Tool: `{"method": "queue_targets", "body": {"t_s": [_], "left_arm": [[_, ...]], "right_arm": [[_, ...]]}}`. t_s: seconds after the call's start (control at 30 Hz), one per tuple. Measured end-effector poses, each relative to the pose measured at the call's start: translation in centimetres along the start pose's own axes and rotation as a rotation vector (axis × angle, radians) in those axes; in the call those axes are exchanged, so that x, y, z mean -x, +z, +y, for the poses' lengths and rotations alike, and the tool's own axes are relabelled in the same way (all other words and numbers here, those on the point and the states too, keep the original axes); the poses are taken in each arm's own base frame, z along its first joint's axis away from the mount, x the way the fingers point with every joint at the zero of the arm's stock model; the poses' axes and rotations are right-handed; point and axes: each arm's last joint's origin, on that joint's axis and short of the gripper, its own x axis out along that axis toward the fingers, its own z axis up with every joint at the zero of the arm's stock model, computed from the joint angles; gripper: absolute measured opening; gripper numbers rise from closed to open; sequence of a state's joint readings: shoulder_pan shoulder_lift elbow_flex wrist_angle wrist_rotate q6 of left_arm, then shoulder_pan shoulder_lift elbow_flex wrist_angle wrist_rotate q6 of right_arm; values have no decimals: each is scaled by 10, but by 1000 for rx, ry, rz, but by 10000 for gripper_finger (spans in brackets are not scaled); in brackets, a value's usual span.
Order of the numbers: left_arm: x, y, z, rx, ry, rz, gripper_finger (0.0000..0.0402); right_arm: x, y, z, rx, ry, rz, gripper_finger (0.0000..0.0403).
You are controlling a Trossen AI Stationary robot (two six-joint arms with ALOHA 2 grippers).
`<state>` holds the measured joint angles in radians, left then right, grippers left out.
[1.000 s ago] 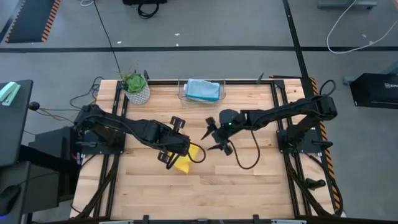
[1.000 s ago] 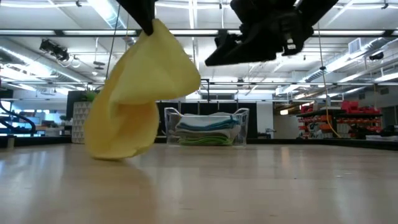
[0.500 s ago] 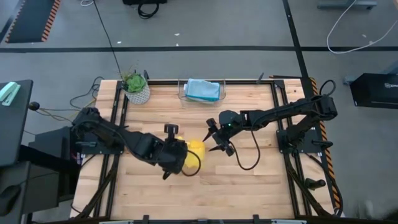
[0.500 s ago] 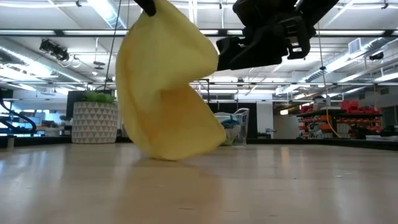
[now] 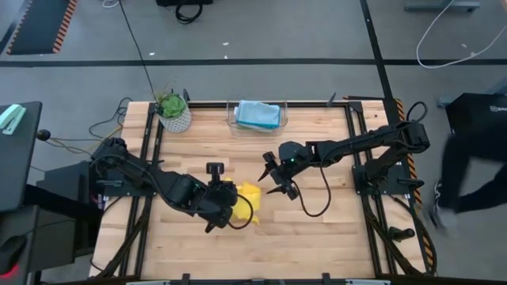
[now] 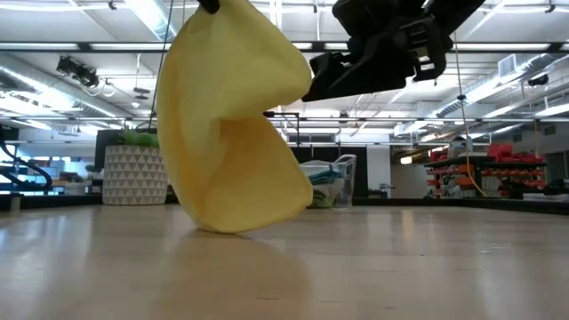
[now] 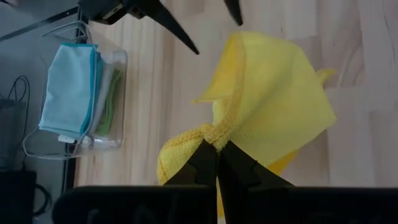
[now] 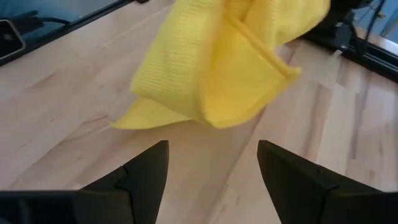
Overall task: Fold microfiber towels
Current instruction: Fold the yellow microfiber cloth
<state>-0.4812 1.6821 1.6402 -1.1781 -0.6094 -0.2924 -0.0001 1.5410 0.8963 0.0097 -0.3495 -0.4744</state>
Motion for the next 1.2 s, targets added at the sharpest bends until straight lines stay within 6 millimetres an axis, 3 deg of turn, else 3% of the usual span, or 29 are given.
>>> {"method": "queue_targets", "body": {"t_s": [0.47, 0.87, 1.2], "left_arm": [[5, 1, -9, 49, -23, -38, 8], [-36, -26, -33, 55, -11, 1, 9], [-36, -28, -32, 47, -13, -4, 7]], "right_arm": [[-2, 2, 5, 9, 19, -2, 278], [-2, 2, 5, 8, 20, -1, 277], [-2, 1, 5, 9, 33, -16, 277]]}}
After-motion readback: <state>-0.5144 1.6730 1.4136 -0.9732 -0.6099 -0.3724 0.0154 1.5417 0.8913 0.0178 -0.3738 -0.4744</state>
